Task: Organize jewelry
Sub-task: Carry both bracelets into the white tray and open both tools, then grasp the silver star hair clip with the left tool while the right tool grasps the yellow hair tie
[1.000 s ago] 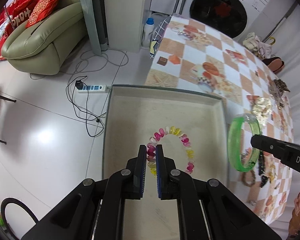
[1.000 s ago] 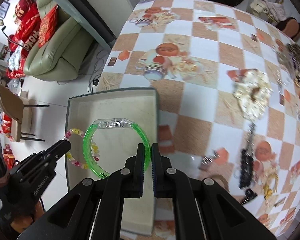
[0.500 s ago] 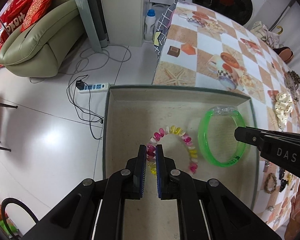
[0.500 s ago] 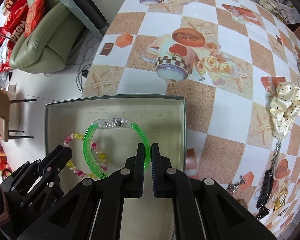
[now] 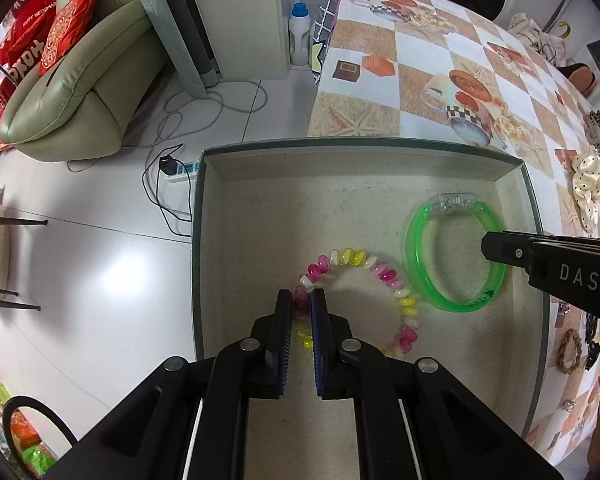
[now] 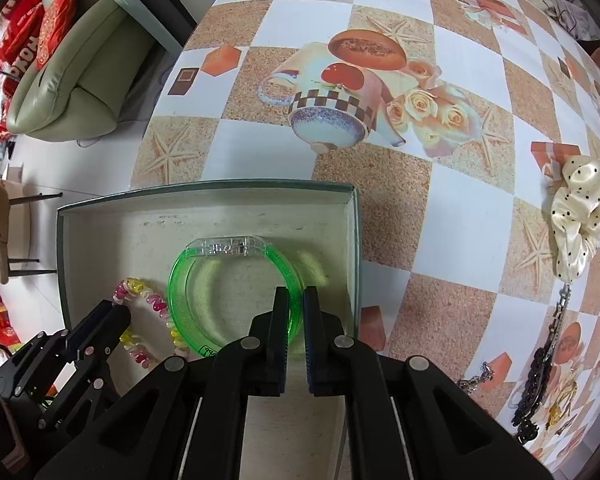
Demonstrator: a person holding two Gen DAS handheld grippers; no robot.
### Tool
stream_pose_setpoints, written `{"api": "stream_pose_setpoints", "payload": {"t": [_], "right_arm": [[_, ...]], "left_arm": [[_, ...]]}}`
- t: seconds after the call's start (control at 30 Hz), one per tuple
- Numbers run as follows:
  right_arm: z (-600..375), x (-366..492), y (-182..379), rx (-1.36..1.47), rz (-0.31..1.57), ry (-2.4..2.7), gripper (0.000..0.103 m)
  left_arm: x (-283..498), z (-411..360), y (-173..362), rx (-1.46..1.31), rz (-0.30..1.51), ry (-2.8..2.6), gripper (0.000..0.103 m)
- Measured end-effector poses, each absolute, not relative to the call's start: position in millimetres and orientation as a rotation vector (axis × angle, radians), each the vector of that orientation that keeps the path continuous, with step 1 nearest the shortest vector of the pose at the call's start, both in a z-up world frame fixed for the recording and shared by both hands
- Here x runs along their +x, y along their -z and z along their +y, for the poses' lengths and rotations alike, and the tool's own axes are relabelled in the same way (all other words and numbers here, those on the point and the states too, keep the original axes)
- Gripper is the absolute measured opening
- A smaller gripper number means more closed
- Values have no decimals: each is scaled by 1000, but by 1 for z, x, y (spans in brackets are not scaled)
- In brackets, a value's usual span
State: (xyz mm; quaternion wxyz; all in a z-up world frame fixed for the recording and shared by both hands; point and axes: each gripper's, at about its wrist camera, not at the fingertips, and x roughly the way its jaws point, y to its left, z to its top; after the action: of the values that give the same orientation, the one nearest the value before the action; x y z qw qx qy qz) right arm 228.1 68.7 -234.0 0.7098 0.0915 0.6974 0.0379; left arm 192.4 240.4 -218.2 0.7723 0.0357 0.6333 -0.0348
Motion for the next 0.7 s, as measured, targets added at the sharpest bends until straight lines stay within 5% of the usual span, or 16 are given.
{"api": "stream_pose_setpoints", "payload": {"t": [0.23, 0.5, 0.6, 0.7], "right_arm": [[58, 229, 212, 272, 1509, -108, 36], [19, 210, 164, 398, 1418, -85, 45], [6, 195, 155, 422, 1416, -55, 45], [-6, 180, 149, 441, 1419, -26, 46]], "left_arm": [[190, 235, 211, 85, 1368, 74, 14], [193, 234, 209, 64, 1395, 84, 15], [191, 231, 205, 80, 1380, 63, 103], [188, 220, 195, 110, 1349, 89, 103]]}}
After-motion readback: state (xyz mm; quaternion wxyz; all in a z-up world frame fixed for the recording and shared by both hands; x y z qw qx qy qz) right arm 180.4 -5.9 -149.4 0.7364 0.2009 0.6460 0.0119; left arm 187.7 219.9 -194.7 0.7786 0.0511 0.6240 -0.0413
